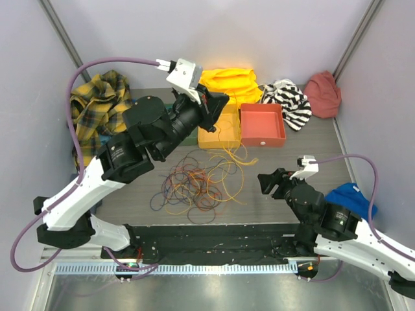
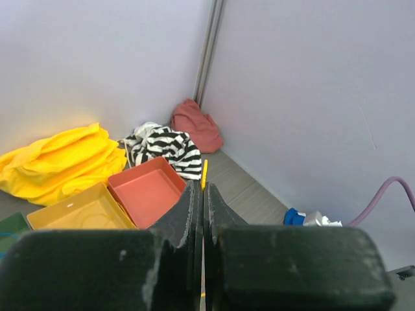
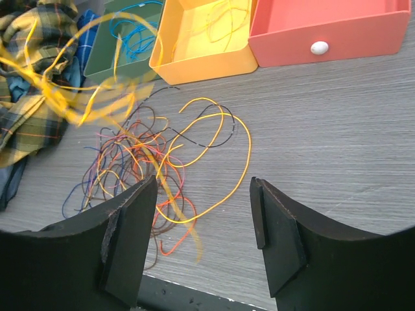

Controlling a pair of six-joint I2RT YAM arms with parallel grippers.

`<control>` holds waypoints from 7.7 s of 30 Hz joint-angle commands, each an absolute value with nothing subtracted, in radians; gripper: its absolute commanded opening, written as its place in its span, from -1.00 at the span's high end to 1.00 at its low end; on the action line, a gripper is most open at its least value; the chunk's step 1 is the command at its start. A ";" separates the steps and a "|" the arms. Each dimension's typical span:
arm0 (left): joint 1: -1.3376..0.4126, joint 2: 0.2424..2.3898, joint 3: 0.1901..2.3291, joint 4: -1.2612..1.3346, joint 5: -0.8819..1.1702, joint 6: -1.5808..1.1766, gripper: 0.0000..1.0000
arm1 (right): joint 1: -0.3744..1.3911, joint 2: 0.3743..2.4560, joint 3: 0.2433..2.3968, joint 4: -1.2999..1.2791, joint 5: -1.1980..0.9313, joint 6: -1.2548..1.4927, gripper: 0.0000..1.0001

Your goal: Untangle the cables

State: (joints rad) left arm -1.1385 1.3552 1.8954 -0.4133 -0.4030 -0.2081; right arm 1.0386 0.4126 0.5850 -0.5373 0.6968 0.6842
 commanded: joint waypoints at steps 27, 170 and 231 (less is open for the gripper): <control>-1.138 1.439 1.960 -0.417 -0.293 -0.273 0.99 | 1.040 0.673 0.532 -0.129 0.541 0.575 -0.56; -0.410 1.661 2.270 -0.213 0.095 -0.598 0.99 | 1.040 0.442 0.726 -0.459 1.032 0.569 0.99; -0.445 1.669 1.445 -0.026 -0.080 -0.477 1.00 | 1.039 0.453 0.638 -0.422 0.965 0.601 0.98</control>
